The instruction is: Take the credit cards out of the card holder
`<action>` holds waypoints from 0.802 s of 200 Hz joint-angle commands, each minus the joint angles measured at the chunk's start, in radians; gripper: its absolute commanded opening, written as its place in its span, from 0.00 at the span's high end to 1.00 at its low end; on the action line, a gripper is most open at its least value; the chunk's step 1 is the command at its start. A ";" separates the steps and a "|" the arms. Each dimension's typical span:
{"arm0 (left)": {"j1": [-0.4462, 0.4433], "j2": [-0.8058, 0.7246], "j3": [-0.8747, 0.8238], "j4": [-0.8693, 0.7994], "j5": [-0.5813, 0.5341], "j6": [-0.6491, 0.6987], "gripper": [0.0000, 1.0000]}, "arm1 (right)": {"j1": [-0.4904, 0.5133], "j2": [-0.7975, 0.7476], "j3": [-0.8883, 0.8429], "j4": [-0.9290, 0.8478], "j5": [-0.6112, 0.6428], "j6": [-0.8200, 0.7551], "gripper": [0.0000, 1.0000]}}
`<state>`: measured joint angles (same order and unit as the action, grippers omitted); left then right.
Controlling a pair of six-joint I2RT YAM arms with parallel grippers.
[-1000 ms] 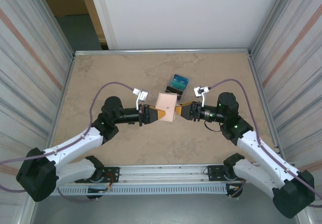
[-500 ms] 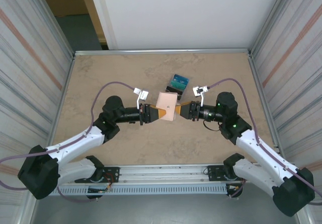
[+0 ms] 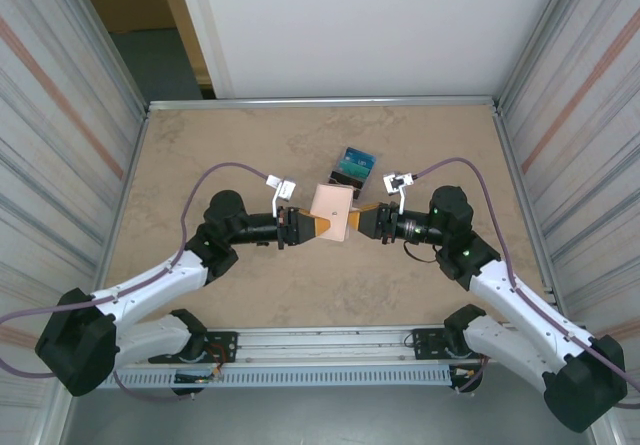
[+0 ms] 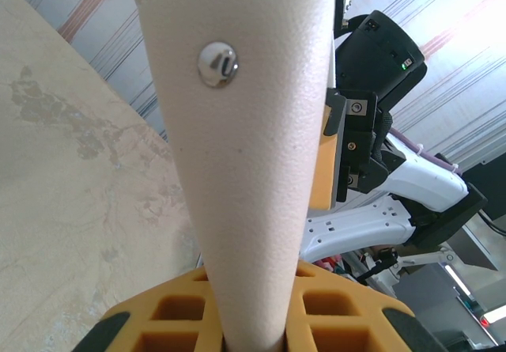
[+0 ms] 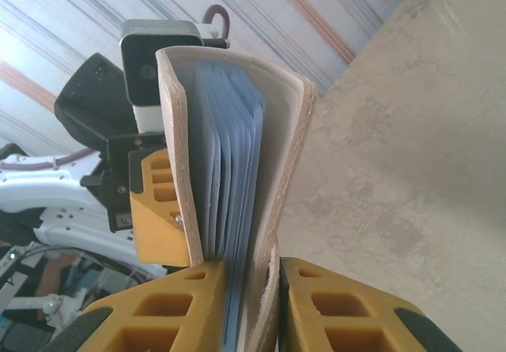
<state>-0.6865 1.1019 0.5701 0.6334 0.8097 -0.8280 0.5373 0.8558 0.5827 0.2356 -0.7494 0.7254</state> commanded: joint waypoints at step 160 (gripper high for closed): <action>-0.009 -0.037 0.014 0.075 0.020 0.004 1.00 | 0.053 -0.022 -0.008 0.002 0.024 0.004 0.73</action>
<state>-0.6876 1.0733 0.5701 0.6453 0.8124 -0.8280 0.5781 0.8318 0.5690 0.2176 -0.7303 0.7258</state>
